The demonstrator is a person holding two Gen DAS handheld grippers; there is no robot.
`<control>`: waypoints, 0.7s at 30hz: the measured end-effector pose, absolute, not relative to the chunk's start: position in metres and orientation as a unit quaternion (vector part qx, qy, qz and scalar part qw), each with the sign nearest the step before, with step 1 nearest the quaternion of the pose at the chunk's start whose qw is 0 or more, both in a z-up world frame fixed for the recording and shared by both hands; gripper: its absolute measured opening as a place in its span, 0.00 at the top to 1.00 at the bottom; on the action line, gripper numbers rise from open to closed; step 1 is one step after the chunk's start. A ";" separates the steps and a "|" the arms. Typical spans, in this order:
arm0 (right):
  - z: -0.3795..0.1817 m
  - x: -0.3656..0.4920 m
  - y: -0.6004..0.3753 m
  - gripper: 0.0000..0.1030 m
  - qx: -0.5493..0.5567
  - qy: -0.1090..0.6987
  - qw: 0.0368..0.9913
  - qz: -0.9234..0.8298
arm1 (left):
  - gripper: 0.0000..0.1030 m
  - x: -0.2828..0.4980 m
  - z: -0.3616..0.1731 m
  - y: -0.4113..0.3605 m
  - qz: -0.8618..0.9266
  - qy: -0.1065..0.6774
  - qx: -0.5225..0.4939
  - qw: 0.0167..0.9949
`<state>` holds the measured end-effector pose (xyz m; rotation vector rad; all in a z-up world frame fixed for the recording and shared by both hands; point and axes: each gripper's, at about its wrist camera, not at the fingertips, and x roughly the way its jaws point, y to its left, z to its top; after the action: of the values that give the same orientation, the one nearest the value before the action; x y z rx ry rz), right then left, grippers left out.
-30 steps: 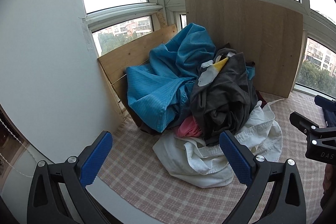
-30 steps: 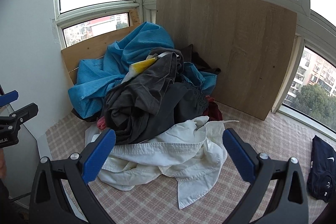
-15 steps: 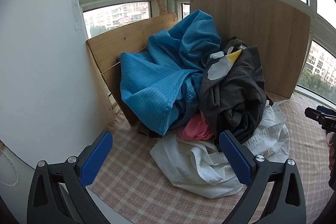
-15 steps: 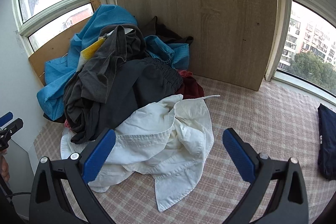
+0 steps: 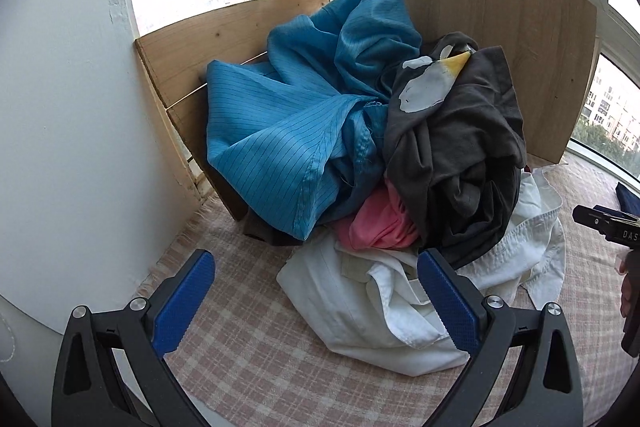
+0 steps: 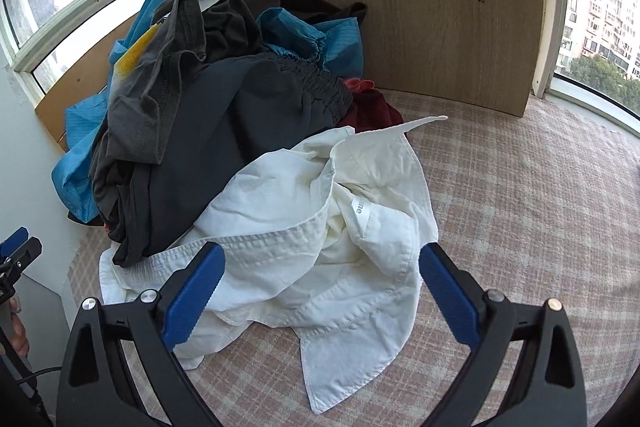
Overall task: Fold clothes
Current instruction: 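Grasp the white shirt with the right gripper and lift it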
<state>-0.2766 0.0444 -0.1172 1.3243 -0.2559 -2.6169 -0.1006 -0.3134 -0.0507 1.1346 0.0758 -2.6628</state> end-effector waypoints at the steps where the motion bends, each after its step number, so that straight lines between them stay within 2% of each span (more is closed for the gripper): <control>1: -0.121 -0.281 0.041 0.05 0.450 -0.084 0.101 -0.883 | 0.01 -0.100 -0.052 -0.314 -0.912 0.026 0.392 0.123; 6: -0.141 -0.307 0.019 0.05 0.461 -0.067 0.114 -0.877 | 0.01 -0.099 -0.058 -0.315 -0.907 0.022 0.402 0.127; 9: -0.154 -0.316 0.011 0.05 0.463 -0.084 0.131 -0.872 | 0.01 -0.099 -0.060 -0.313 -0.905 0.023 0.408 0.121; 10: -0.157 -0.318 0.009 0.10 0.463 -0.090 0.136 -0.871 | 0.01 -0.099 -0.061 -0.312 -0.904 0.021 0.410 0.120; 11: -0.158 -0.319 0.007 0.32 0.465 -0.091 0.145 -0.869 | 0.01 -0.099 -0.061 -0.311 -0.903 0.020 0.412 0.118; 13: -0.157 -0.321 -0.004 0.60 0.480 -0.066 0.161 -0.860 | 0.01 -0.100 -0.061 -0.309 -0.903 0.019 0.414 0.115; 14: -0.154 -0.320 -0.009 0.70 0.483 -0.048 0.162 -0.859 | 0.01 -0.100 -0.061 -0.309 -0.903 0.018 0.414 0.114; 17: -0.131 -0.312 -0.013 0.86 0.471 -0.023 0.170 -0.865 | 0.01 -0.100 -0.059 -0.308 -0.904 0.014 0.412 0.115; 21: -0.074 -0.298 -0.004 0.93 0.420 -0.041 0.179 -0.889 | 0.01 -0.097 -0.055 -0.308 -0.906 0.011 0.407 0.116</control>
<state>-0.2981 -0.0044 -0.0741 1.1873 -0.1151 -2.5120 -0.0972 -0.3084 -0.0551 1.1930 0.0309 -2.6525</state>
